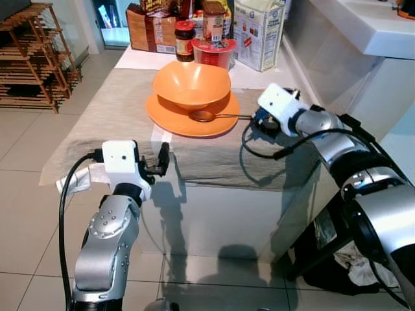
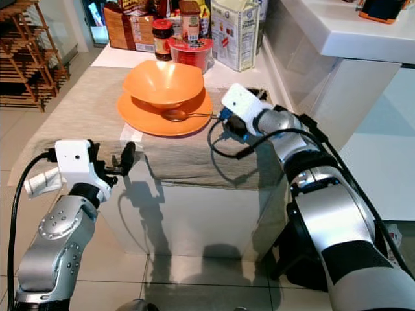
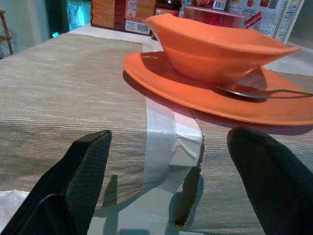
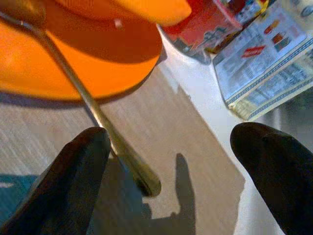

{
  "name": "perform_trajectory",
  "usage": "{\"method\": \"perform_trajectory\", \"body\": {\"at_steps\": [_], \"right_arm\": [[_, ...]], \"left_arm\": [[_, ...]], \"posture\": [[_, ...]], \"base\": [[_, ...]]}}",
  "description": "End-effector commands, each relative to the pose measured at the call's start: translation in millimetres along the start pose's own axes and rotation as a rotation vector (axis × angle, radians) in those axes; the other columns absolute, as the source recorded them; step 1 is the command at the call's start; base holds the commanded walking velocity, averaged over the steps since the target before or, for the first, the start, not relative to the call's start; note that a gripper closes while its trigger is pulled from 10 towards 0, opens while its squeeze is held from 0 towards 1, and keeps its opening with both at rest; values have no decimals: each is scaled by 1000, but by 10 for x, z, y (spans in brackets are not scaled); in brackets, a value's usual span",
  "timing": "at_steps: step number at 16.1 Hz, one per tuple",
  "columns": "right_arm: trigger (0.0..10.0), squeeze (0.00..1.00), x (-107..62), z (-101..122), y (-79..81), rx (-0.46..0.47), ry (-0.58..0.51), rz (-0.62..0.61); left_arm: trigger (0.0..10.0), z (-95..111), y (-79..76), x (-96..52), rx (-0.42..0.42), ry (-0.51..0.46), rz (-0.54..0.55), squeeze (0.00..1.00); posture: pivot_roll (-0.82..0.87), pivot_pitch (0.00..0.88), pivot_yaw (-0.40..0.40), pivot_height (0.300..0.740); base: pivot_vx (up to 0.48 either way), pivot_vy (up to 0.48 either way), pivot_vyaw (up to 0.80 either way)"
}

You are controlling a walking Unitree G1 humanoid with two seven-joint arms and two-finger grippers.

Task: Setting the table

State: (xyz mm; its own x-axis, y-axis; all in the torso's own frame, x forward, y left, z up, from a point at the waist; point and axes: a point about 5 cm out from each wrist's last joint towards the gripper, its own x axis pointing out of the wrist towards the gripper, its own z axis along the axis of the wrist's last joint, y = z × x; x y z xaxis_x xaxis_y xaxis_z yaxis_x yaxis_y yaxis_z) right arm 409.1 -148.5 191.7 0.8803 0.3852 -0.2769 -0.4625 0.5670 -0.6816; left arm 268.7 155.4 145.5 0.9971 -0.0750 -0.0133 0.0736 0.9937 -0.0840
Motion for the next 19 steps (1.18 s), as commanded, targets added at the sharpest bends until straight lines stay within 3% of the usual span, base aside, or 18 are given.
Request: {"method": "perform_trajectory", "body": {"at_steps": [1, 10, 14, 19], "right_arm": [[10000, 0, 7, 21, -17, -17, 6, -11], [10000, 0, 45, -37, 115, -37, 65, 25], [10000, 0, 59, -37, 102, -93, 93, -45], [10000, 0, 105, -42, 243, -136, 108, -70]], "left_arm": [[10000, 37, -12, -21, -3, -10, 3, 0], [10000, 31, -6, -68, -7, 1, 17, 0], [10000, 38, -20, -84, -9, 3, 16, 0], [10000, 43, -1, -126, -3, 11, 21, 0]], "posture": [[34, 6, -25, 731], [48, 16, -31, 731], [57, 21, -30, 731], [83, 35, -23, 731]], "base": [[0, 0, 0], [0, 0, 0], [0, 0, 0], [0, 0, 0]]}}
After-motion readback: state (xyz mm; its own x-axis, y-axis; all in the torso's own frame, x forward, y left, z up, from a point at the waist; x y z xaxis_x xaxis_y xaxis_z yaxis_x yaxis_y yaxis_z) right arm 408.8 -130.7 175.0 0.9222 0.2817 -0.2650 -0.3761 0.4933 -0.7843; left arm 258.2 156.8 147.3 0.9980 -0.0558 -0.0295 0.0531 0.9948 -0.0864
